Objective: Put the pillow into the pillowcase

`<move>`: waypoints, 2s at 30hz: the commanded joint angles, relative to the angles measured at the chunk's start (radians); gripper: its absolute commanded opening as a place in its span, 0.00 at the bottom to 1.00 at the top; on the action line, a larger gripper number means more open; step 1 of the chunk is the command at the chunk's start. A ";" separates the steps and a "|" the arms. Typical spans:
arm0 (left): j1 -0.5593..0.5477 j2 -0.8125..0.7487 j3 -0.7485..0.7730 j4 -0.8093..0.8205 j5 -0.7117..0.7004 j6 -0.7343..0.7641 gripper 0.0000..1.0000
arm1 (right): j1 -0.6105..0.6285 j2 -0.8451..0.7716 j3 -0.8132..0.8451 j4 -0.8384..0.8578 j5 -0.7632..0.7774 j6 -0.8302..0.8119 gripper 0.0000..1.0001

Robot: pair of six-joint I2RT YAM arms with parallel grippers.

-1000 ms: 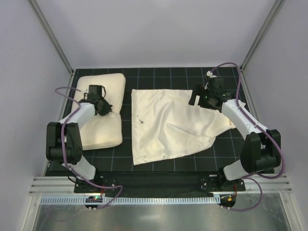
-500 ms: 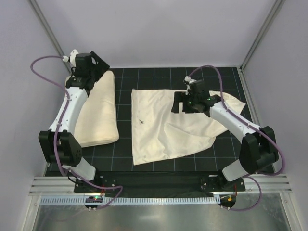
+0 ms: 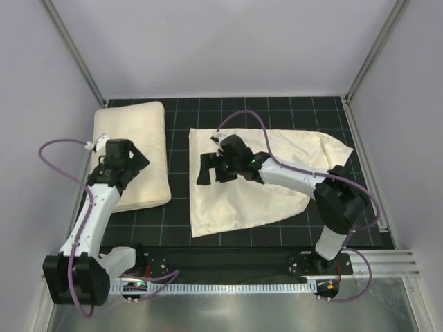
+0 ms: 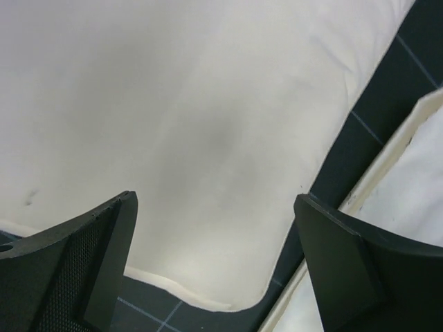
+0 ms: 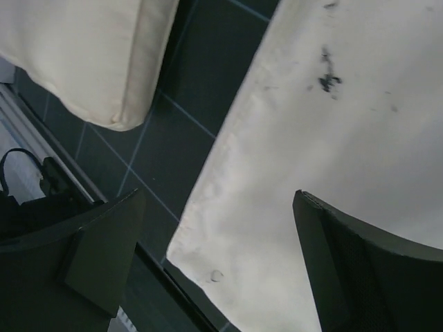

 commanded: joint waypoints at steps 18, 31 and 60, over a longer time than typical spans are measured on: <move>0.110 -0.385 0.079 -0.051 0.092 0.020 1.00 | 0.215 0.478 0.402 0.328 -0.160 0.300 0.80; 0.107 -0.346 0.065 -0.028 0.234 0.088 1.00 | 0.071 0.313 0.484 0.086 -0.114 0.117 0.04; 0.133 0.243 0.040 0.259 0.191 0.023 1.00 | -0.227 -0.137 0.058 0.038 -0.169 -0.025 0.90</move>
